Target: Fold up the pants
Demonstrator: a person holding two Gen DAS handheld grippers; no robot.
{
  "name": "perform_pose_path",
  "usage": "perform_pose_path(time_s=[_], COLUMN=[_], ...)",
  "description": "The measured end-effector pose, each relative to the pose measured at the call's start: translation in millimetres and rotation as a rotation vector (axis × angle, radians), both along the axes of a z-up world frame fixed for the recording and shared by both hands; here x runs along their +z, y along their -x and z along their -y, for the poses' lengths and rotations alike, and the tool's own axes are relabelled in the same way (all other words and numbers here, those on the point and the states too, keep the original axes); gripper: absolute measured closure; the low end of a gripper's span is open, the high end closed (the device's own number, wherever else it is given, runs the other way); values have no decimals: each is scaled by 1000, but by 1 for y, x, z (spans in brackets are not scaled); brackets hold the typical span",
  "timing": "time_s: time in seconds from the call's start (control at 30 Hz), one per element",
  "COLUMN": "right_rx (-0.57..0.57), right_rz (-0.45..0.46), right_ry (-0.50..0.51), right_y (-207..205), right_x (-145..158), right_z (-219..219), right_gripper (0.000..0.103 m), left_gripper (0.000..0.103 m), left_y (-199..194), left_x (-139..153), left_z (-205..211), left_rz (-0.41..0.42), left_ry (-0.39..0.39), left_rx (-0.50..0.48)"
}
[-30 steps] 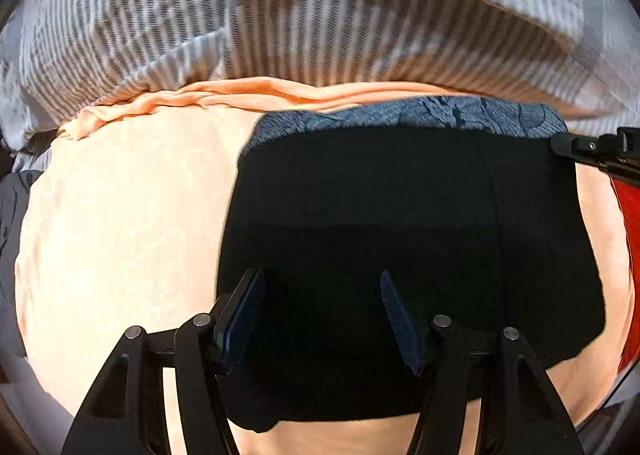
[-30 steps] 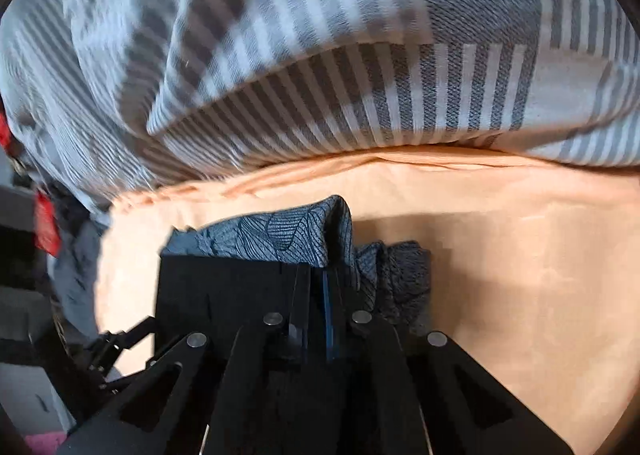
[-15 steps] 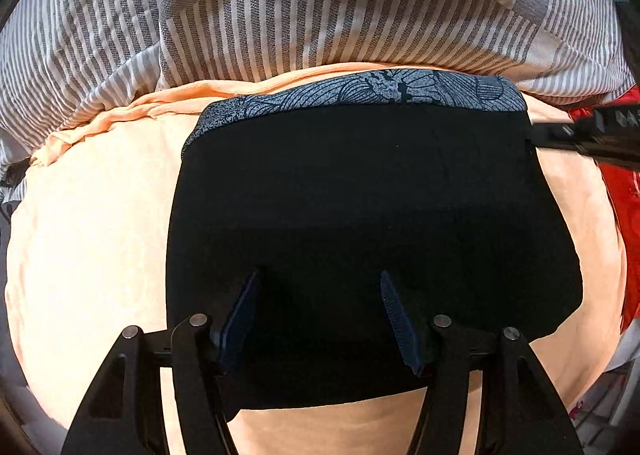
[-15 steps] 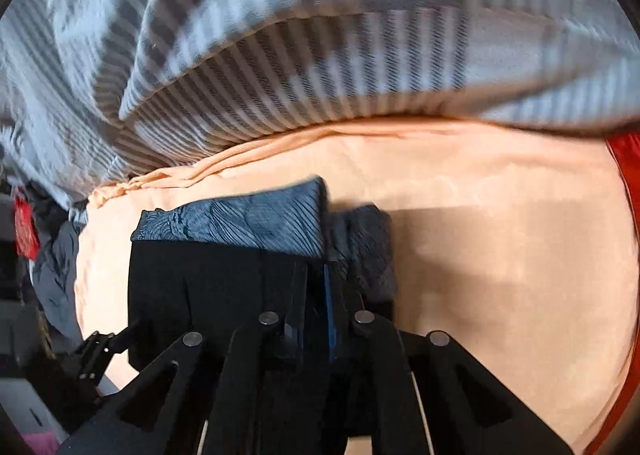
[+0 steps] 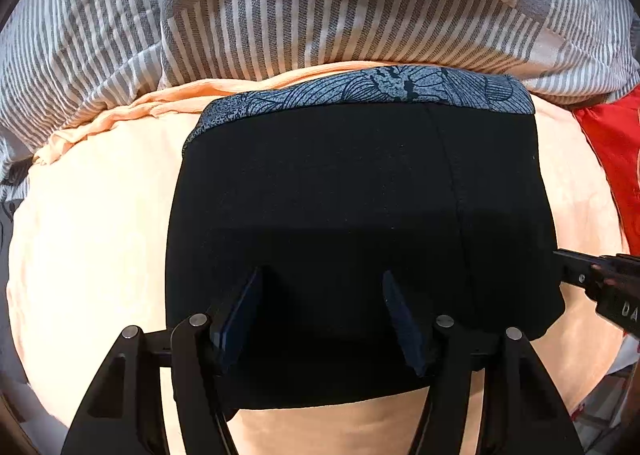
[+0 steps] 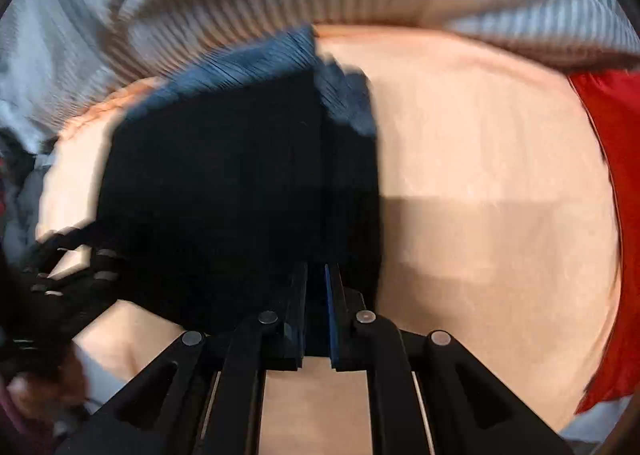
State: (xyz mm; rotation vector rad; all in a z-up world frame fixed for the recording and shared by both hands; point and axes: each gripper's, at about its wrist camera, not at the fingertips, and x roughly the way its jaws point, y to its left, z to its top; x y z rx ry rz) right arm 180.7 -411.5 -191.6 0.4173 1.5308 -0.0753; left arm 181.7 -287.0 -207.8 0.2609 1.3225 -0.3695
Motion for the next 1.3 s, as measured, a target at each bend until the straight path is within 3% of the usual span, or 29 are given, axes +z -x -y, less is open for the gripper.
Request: perform_pose_path(time_s=[0.33, 0.5, 0.9, 0.93, 1.0, 1.3], right_rx=[-1, 18, 26, 20, 17, 6], right_rz=[2, -8, -8, -9, -10, -19], right_ry=[36, 80, 94, 92, 89, 82], right_y=[3, 7, 13, 14, 16, 17], right_x=[9, 12, 12, 13, 14, 19], right_z=[-1, -3, -2, -2, -3, 0], right_gripper=[92, 80, 73, 73, 72, 68], left_gripper=[39, 39, 38, 37, 23, 23], left_y=[-3, -3, -3, -3, -5, -11], left_x=[-1, -1, -2, -2, -4, -4], left_z=[0, -1, -2, -2, -5, -13], left_rz=[-15, -15, -15, -14, -14, -34], left_ry=[-8, -6, -4, -5, -20, 7], left_rx=[29, 32, 32, 33, 50, 65])
